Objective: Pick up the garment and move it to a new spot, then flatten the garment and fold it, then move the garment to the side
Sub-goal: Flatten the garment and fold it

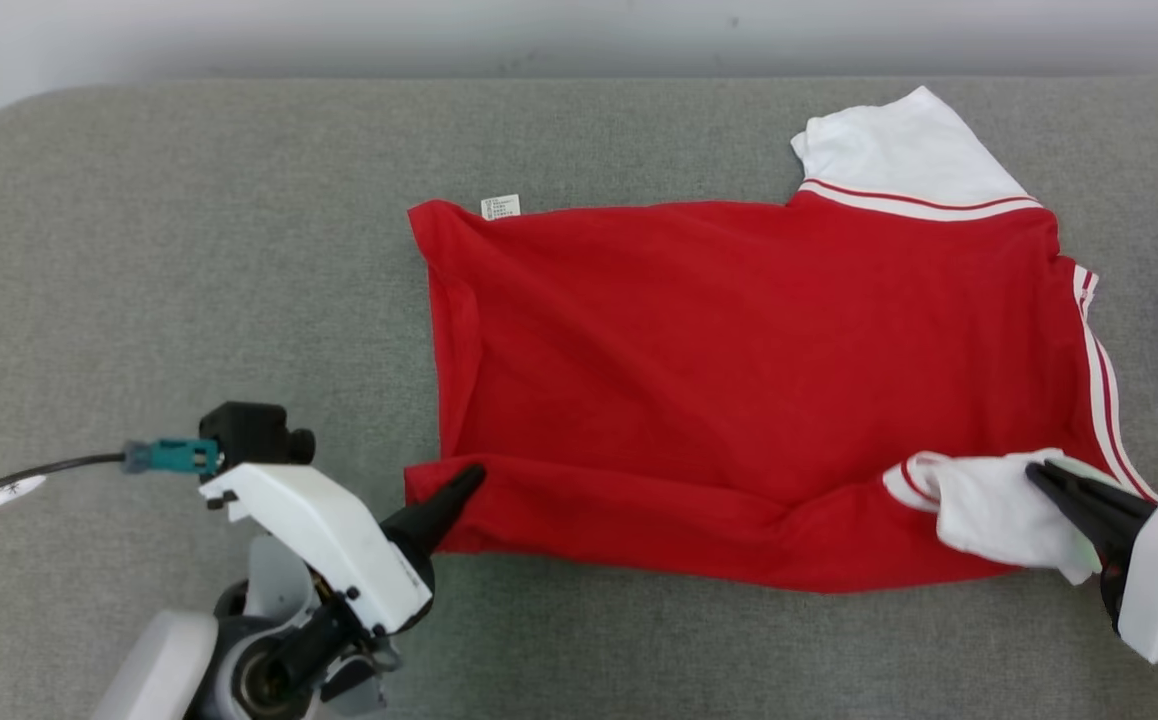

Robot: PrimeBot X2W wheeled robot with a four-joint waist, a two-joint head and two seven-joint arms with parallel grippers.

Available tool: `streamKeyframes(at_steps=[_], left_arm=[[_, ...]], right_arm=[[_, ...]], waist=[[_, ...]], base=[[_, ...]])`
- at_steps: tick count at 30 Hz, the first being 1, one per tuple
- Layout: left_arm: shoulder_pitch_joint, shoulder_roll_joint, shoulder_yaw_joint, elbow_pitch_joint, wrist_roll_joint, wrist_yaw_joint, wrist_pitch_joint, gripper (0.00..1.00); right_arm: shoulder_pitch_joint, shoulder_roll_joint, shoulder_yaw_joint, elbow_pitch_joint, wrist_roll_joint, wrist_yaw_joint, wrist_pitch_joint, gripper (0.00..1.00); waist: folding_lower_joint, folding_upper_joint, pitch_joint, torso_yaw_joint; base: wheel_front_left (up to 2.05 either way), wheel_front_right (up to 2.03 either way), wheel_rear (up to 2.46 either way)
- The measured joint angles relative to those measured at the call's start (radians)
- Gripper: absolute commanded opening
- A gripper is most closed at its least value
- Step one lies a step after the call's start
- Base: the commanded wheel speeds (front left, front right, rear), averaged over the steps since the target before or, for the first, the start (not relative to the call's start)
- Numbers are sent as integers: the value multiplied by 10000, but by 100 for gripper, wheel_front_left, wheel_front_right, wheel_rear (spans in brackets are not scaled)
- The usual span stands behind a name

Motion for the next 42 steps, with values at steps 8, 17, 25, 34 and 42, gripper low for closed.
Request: streamKeyframes(at_steps=[8, 17, 25, 34, 42], left_arm=[[-459, -221, 52, 399, -4, 224, -23, 100], [606, 453, 322, -460, 642, -366, -1028, 100], [2026, 1611, -322, -1110, 2389, -717, -1808, 100], [1686, 1490, -890, -138, 3120, -993, -2224, 100], [968, 1304, -1005, 828, 3126, -1325, -2295, 100]], right_arm=[[-988, 401, 35, 763, -589, 0, -441, 100], [105, 558, -725, 25, -623, 0, -1939, 100], [2007, 219, -1333, -523, -1081, 0, -2343, 100], [2117, 148, -1296, 196, -1918, 0, -2798, 100], [1444, 148, -1233, 982, -1988, 0, -2865, 100]], waist=[[1, 1, 277, 3], [0, 1, -206, -160], [-1, 0, -560, -445], [-1, 0, -148, -436], [-1, 0, 197, -350]], base=[[0, 0, 0], [0, 0, 0], [0, 0, 0], [0, 0, 0], [0, 0, 0]])
